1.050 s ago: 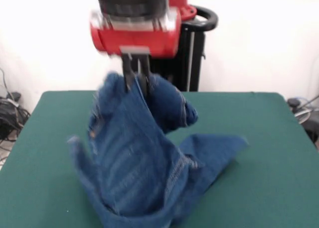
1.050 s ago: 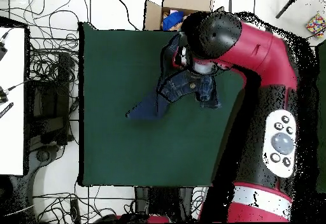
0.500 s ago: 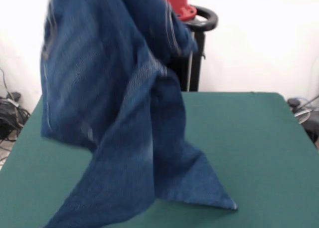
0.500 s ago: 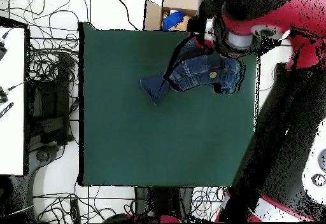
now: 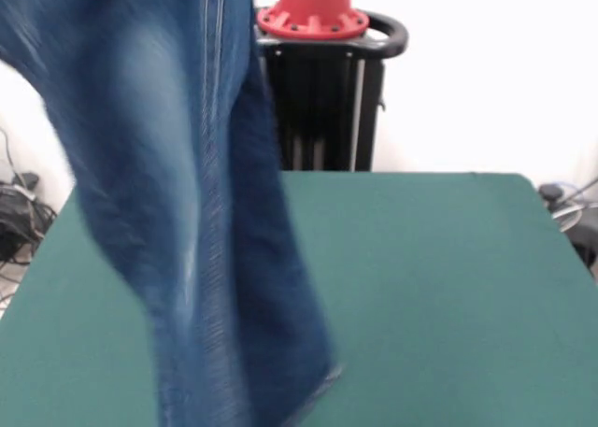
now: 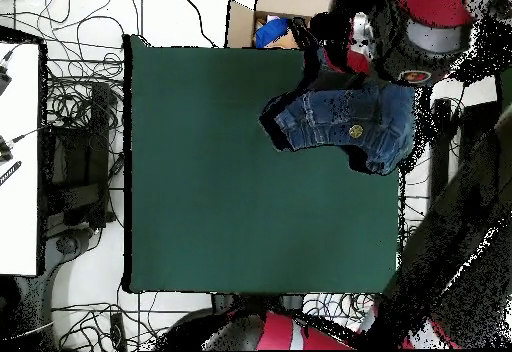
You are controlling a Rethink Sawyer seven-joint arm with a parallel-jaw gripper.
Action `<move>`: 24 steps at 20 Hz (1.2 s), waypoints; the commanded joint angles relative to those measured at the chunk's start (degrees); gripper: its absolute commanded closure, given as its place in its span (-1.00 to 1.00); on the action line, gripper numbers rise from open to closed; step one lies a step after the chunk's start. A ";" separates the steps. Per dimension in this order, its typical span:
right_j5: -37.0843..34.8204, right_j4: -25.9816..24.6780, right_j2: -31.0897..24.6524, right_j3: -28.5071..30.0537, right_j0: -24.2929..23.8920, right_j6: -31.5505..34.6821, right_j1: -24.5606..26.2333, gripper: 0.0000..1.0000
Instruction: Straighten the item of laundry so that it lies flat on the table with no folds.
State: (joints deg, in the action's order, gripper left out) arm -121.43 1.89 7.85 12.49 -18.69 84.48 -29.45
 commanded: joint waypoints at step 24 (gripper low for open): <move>4.47 72.03 76.48 -14.30 -11.84 -5.99 10.85 1.00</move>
State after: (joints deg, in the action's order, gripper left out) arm -121.46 63.80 66.29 -2.63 -30.10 84.48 -18.49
